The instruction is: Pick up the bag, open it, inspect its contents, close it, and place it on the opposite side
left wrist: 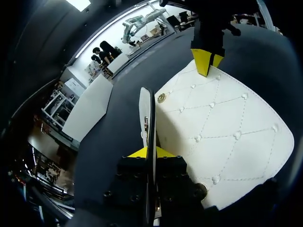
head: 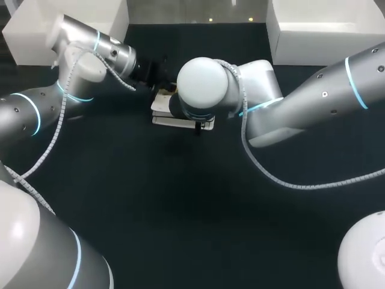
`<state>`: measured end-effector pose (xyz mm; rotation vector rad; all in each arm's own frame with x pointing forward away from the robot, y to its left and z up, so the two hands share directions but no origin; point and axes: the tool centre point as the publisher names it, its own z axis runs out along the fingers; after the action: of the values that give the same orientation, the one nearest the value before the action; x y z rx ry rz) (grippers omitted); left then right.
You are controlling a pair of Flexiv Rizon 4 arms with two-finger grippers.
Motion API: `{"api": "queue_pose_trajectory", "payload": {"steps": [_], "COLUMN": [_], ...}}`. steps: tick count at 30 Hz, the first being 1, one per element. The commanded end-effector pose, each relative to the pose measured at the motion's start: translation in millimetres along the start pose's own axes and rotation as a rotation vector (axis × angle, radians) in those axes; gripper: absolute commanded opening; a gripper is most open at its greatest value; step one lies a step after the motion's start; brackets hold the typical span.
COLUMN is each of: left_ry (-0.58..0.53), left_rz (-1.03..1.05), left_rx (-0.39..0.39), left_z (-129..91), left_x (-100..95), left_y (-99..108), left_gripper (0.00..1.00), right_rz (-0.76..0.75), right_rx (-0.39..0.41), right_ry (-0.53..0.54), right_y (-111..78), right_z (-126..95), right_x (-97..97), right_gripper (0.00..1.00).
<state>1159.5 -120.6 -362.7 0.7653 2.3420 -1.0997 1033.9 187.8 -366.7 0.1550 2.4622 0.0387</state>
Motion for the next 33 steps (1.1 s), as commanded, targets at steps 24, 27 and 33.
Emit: {"api": "queue_pose_trajectory", "payload": {"steps": [24, 27, 33], "left_ry": [-0.125, -0.127, -0.116], "left_rz": [-0.049, -0.033, 0.028], "left_rx": [0.007, 0.011, 0.012], "left_z": [-31.9, -33.9, -33.3], "left_x": [-5.4, -3.2, 13.7], "left_y": [-26.0, -28.5, -34.9], "left_gripper": [0.17, 0.02, 0.00], "right_rz": [0.000, 0.000, 0.000], "right_rx": [0.000, 0.000, 0.000], "right_ry": [-0.002, -0.002, -0.002], "right_y": [0.4, 0.4, 0.4], "right_z": [1.3, 1.3, 1.3], "right_x": [0.9, 0.9, 0.9], "right_gripper": [0.00, 0.00, 0.00]}}
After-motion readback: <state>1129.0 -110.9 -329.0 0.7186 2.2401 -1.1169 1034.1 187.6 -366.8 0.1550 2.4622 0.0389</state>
